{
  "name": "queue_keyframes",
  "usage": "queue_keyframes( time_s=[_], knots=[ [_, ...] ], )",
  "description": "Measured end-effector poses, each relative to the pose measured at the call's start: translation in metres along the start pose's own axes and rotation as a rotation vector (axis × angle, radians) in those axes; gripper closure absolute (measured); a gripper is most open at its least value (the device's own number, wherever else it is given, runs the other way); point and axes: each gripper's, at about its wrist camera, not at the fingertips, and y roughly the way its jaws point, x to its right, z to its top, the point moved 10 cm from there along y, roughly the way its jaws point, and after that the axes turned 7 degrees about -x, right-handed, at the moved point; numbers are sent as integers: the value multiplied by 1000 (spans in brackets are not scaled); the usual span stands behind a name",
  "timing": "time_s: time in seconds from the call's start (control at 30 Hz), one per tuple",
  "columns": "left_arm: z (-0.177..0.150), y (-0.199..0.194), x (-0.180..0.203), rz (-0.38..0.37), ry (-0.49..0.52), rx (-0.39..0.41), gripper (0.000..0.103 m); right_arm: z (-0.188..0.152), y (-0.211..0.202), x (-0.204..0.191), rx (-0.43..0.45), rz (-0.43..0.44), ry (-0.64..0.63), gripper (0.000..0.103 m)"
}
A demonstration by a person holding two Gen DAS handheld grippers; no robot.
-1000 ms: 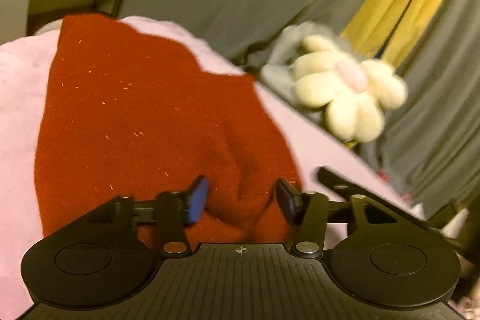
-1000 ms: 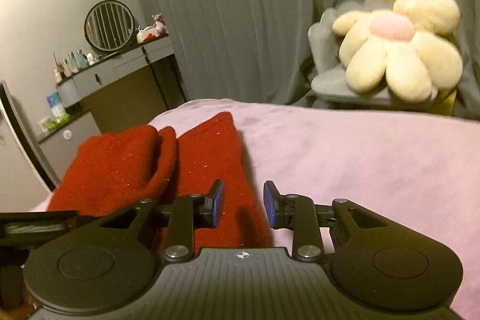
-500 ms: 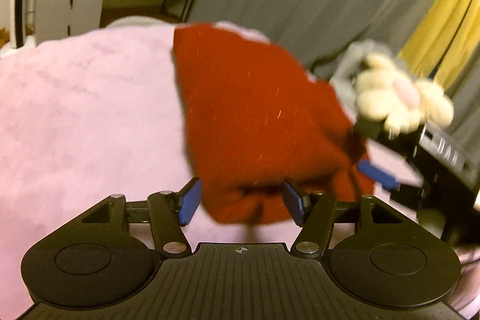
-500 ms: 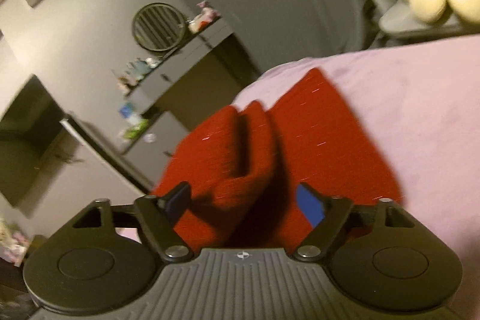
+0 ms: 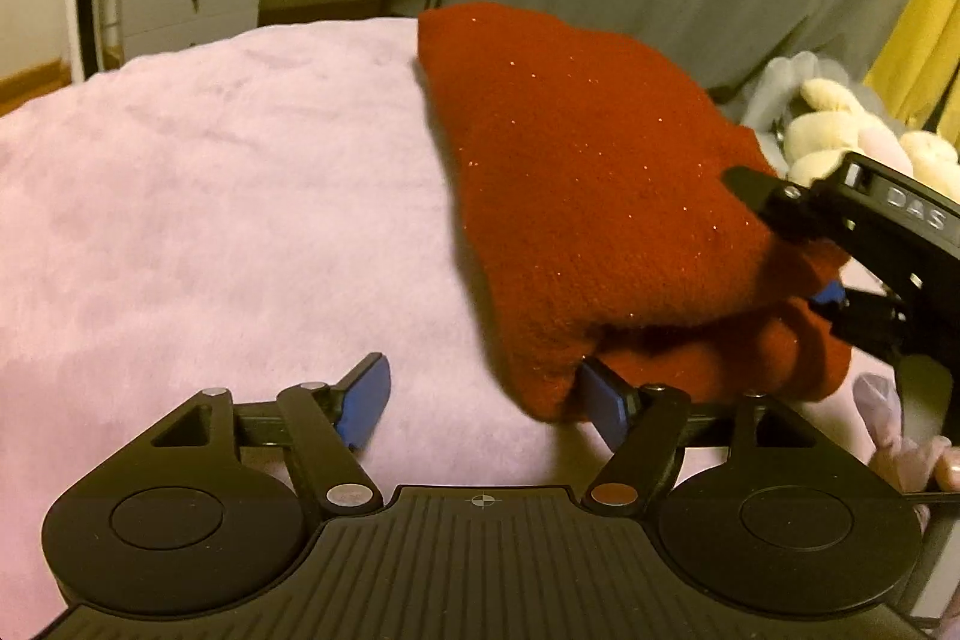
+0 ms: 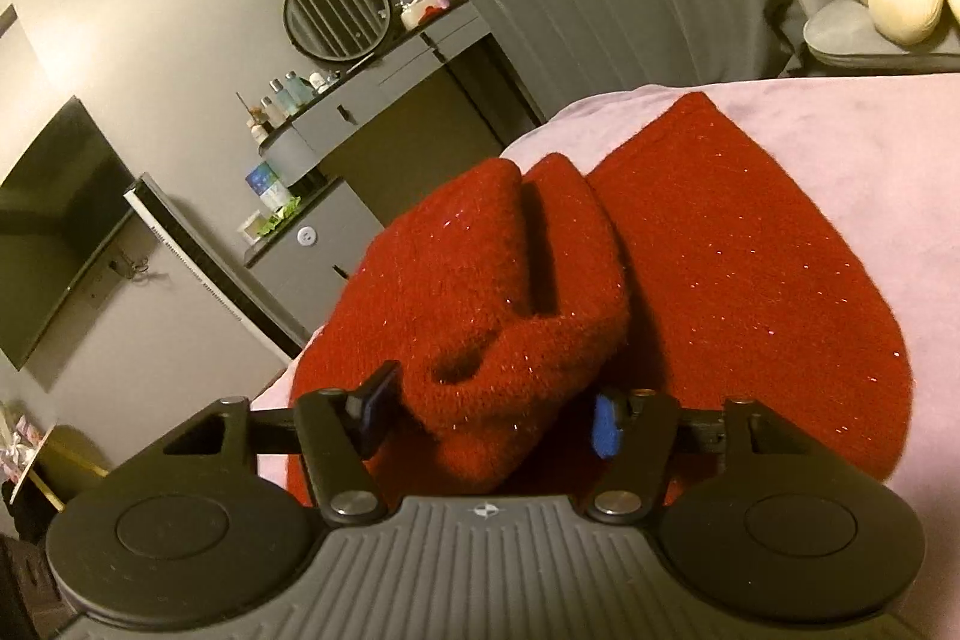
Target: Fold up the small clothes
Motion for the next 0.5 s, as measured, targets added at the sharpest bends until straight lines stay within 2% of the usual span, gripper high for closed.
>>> queue_keyframes(
  time_s=[0.03,0.07,0.1,0.17,0.37,0.47,0.5],
  knots=[
    [0,0,1,1,-3,-4,27,-1,0,1,7,-8,-12,46],
    [1,0,1,1,-6,-8,27,-3,4,0,4,-13,-23,57],
    [2,1,1,4,-5,-11,27,-5,5,1,6,-19,-23,62],
    [1,-2,0,10,-2,-12,25,-6,2,1,31,-50,-46,77],
    [2,-15,-3,2,-27,18,20,13,-35,8,155,-191,-113,82],
    [-2,-20,-11,36,-52,32,20,-2,-29,34,117,-332,-167,82],
    [-4,-22,-15,43,-57,35,20,-8,-26,44,98,-342,-157,82]
  ],
)
